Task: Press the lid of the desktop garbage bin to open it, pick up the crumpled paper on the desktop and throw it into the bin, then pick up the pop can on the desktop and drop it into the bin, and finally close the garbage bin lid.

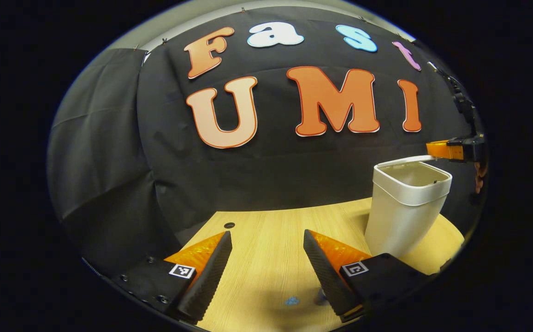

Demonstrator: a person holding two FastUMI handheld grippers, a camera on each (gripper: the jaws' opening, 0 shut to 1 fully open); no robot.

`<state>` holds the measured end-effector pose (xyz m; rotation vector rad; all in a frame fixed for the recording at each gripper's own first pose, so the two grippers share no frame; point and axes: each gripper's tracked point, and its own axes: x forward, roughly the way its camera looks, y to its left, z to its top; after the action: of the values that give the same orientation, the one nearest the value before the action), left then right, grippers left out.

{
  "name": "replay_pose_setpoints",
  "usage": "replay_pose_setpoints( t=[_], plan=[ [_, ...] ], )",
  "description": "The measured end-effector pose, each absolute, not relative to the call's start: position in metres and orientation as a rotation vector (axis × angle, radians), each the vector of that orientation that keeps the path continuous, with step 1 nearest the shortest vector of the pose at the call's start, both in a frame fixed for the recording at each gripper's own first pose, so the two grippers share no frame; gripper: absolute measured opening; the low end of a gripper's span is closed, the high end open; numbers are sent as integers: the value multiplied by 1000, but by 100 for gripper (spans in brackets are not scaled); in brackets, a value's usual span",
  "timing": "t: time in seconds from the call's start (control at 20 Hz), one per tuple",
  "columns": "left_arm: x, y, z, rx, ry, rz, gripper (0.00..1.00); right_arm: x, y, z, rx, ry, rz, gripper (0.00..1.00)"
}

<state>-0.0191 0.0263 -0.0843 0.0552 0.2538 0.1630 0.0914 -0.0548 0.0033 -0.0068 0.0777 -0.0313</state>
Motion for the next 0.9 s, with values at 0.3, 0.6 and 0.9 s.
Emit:
replay_pose_setpoints(
  t=[0.3, 0.6, 0.9],
  plan=[
    [-11, 37, -94, 32, 267, 131, 96, 79, -31, 14, -22, 58, -11, 1],
    [-3, 37, -112, -10, 312, 77, 99, 70, -6, 2, -23, 88, 0, 2],
    [2, 33, -138, -27, 382, 14, 100, 55, 28, -16, -19, 124, 50, 15]
  ],
)
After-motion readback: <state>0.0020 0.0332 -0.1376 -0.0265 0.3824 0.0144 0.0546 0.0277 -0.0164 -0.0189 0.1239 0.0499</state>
